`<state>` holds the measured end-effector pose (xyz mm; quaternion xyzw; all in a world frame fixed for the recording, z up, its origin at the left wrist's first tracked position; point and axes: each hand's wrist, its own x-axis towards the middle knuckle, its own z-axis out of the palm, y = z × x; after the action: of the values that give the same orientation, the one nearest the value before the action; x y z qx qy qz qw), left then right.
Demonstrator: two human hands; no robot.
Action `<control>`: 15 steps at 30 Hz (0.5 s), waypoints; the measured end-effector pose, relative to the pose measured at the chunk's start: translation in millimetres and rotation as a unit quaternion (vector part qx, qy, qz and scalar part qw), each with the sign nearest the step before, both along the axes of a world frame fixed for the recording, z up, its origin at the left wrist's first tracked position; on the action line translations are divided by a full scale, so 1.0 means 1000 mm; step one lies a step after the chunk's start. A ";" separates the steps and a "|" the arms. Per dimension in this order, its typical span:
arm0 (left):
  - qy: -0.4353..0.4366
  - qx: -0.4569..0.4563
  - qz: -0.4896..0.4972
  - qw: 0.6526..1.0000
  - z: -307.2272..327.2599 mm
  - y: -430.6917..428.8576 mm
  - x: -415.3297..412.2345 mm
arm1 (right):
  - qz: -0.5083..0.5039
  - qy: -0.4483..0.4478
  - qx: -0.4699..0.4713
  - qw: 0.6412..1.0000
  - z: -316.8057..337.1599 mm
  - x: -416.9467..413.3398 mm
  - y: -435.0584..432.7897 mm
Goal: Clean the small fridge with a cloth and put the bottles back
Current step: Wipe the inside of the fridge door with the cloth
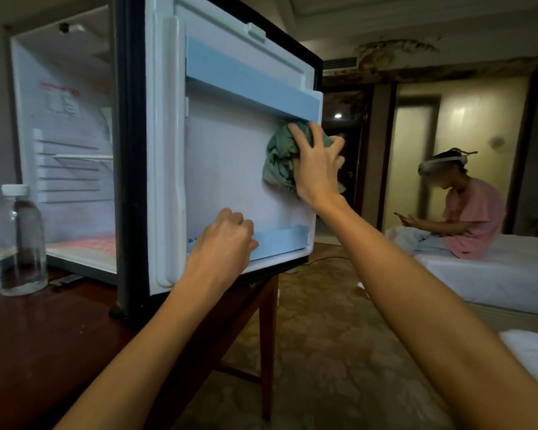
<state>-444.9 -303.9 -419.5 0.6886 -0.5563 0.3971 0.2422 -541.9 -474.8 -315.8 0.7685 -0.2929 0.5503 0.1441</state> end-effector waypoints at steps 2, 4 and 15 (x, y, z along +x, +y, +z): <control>-0.008 -0.004 -0.002 1.000 0.001 0.000 0.001 | 0.004 0.012 0.031 0.999 -0.010 0.005 0.004; -0.019 -0.013 -0.003 1.000 0.000 0.000 0.003 | 0.026 0.038 0.034 0.998 -0.024 0.002 0.003; -0.106 -0.017 0.053 0.993 -0.007 0.016 -0.015 | 0.130 0.018 0.054 0.990 -0.074 -0.005 0.018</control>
<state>-459.9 -288.3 -426.1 0.6668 -0.5350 0.4893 0.1724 -546.4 -456.6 -389.9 0.8166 -0.2172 0.5336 0.0344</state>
